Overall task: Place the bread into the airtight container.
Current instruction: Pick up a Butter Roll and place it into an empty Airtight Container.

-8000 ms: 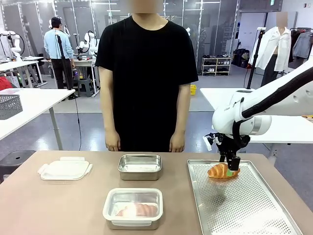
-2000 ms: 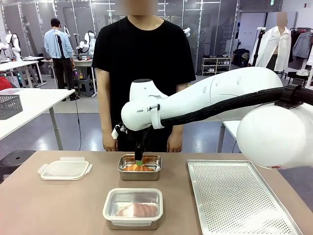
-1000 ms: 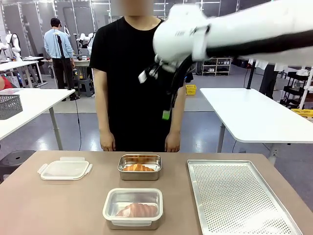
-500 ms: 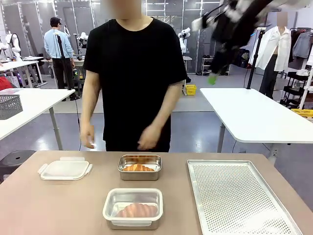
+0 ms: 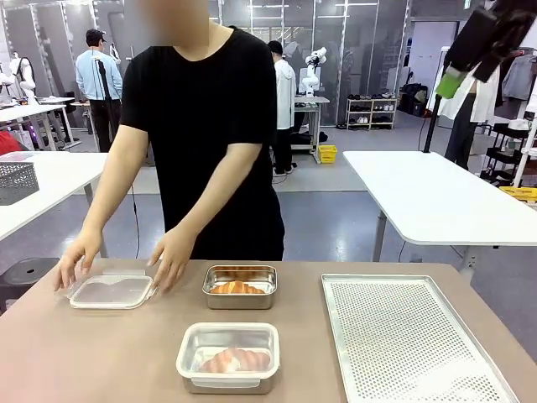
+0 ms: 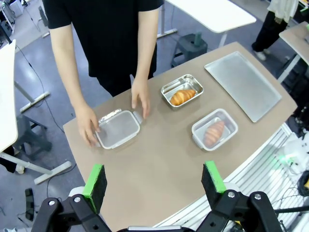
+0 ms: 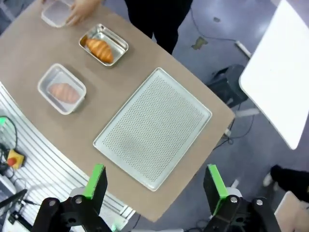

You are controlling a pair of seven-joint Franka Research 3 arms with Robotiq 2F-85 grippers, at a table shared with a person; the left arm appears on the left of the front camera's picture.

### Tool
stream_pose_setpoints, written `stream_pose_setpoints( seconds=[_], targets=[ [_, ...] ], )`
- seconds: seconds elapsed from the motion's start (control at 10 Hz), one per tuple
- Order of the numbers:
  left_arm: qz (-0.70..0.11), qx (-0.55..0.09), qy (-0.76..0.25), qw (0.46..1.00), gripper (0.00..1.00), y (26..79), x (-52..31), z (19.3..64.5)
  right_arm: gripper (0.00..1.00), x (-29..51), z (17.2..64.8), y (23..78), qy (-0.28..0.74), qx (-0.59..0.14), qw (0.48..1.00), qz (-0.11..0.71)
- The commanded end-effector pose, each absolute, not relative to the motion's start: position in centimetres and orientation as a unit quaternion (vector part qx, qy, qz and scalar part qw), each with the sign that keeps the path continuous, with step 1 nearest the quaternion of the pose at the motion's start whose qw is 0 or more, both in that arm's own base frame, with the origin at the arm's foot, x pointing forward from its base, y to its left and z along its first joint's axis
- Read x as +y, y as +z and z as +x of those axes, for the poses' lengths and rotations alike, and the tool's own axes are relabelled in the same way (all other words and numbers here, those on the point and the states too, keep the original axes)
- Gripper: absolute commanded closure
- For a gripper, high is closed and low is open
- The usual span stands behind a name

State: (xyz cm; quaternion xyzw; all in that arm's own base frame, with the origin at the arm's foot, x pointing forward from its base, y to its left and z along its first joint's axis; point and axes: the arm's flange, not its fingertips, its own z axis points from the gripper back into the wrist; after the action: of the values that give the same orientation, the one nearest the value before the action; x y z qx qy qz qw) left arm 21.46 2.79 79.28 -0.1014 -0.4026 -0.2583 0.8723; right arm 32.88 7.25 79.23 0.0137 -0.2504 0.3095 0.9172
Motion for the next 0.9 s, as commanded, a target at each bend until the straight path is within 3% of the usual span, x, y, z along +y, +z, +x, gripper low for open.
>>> stream_pose_setpoints(
  seconds=[0.0,0.3,0.5,0.8],
  targets=[
    [-0.101,-0.403,-0.257,0.873,0.0,79.4,2.7,21.5,0.0,7.8,29.9,78.5,0.24,-0.242,0.94,0.002],
    [-0.101,-0.403,-0.257,0.873,0.0,79.4,2.7,21.5,0.0,5.7,26.7,78.0,0.177,-0.265,0.947,0.037],
    [-0.101,-0.403,-0.257,0.873,0.0,79.4,2.7,21.5,0.0,3.8,25.2,77.2,0.234,-0.299,0.923,0.055],
    [-0.101,-0.403,-0.257,0.873,0.0,79.4,2.7,21.5,0.0,0.9,25.9,76.2,0.224,-0.322,0.917,0.073]
  ],
)
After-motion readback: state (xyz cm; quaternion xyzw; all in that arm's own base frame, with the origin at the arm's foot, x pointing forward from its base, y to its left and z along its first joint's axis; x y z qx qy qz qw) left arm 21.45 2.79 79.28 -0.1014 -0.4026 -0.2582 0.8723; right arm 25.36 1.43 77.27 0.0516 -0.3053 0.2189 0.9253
